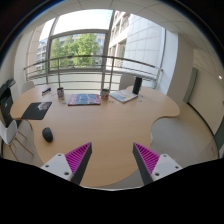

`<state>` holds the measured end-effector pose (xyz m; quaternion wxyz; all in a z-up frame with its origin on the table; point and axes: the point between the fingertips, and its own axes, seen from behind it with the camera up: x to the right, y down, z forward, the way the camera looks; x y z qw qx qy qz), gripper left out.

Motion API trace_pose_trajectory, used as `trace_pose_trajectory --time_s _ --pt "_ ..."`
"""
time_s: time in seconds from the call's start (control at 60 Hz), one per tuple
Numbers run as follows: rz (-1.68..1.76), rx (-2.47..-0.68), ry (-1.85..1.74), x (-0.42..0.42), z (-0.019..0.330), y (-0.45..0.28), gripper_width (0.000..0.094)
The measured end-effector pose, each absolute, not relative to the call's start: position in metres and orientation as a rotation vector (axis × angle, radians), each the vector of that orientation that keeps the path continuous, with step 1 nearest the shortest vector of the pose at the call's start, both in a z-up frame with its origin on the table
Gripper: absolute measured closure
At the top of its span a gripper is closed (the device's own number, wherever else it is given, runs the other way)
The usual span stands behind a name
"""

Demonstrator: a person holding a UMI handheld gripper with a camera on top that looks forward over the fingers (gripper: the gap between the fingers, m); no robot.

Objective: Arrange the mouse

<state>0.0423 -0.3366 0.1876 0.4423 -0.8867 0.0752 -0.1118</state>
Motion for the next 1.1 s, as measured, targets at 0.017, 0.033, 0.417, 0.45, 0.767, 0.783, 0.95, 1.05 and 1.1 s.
trace_pose_trajectory --time_s 0.017,0.033,0.417,0.45,0.767,0.783,0.95,1.05,1.1 --pt "-0.283 -2.205 0.188 0.041 0.191 -0.339 0.0097" --pt "-0.287 -2.209 0.187 0.041 0.191 -0.340 0.0098" --pt "-0.256 -2.352 0.147 -0.030 0.101 -0.382 0.0097" --pt "-0.233 -2.363 0.134 -0.047 0.092 -0.380 0.0095" --pt "-0.059 -2.356 -0.019 -0.217 0.028 -0.274 0.0094" --pt "-0.056 -2.354 -0.025 -0.223 0.025 -0.267 0.0094" --pt "-0.039 -2.344 -0.050 -0.260 0.000 -0.200 0.0093" --pt "-0.064 -2.336 -0.043 -0.265 -0.008 -0.169 0.0096" --pt "-0.084 -2.333 -0.042 -0.257 -0.014 -0.149 0.0096"
